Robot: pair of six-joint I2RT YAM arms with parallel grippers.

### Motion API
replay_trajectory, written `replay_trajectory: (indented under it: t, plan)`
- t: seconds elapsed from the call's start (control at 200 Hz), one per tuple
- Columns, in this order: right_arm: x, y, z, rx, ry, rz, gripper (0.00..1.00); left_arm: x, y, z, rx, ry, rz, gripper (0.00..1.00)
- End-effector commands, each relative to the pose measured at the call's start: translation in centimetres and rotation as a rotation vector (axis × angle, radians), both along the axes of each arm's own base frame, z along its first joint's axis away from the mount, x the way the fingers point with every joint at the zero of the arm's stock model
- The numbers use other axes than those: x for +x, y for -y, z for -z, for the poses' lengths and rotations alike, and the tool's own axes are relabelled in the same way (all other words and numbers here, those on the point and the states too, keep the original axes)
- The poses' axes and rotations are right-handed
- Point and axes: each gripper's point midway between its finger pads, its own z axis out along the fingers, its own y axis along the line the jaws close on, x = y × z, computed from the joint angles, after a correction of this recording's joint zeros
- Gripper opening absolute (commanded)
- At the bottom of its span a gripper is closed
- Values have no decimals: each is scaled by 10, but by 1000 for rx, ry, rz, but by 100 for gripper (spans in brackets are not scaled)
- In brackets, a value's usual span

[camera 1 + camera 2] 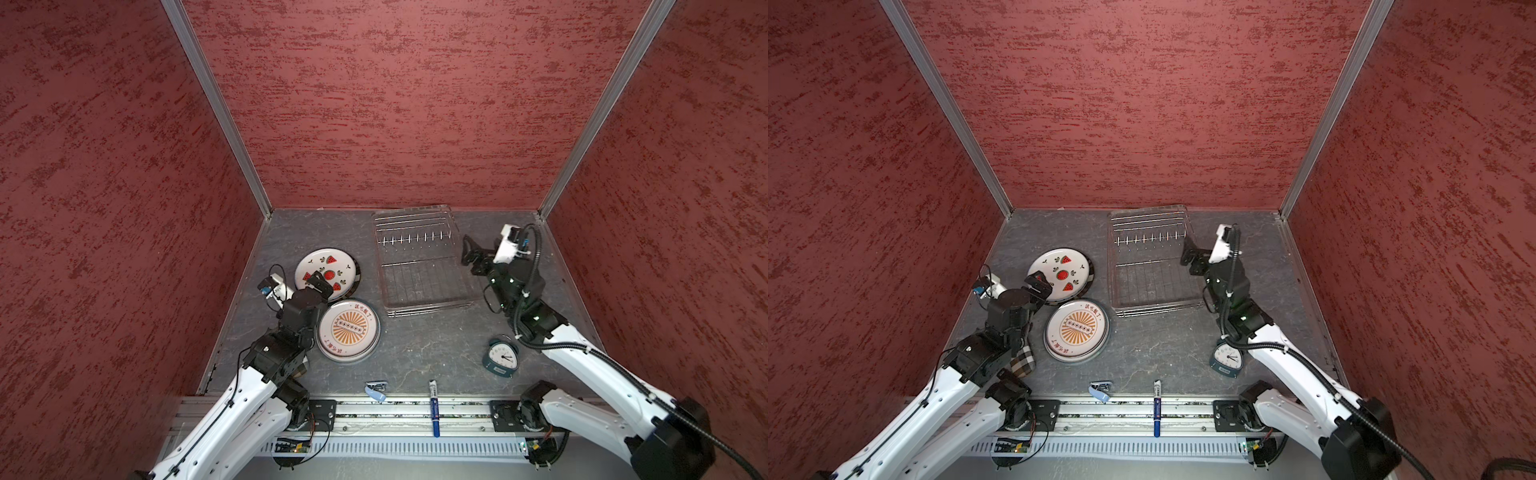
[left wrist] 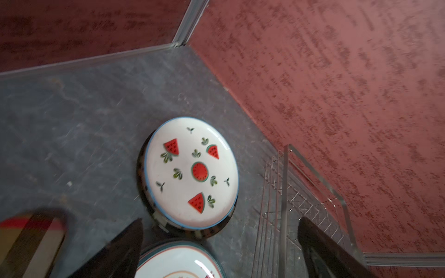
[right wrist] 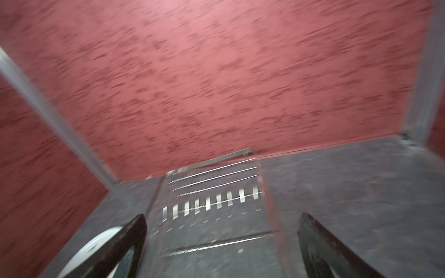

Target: Unload the plates from the dish rack

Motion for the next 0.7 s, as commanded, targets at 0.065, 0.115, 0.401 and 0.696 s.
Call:
replay_trajectory:
  t: [0.065, 0.115, 0.401, 0.696]
  plan:
    - [10, 117, 64, -53, -221, 352, 98, 26, -25, -53, 319, 167, -86, 99]
    - [12, 139, 84, -69, -307, 396, 99, 29, -36, -46, 367, 146, -119, 99]
    - [1, 165, 132, -187, -254, 452, 98, 48, -67, 34, 680, -59, -85, 99]
    - [16, 149, 162, -235, -169, 352, 99, 75, -61, 77, 594, -5, 2, 99]
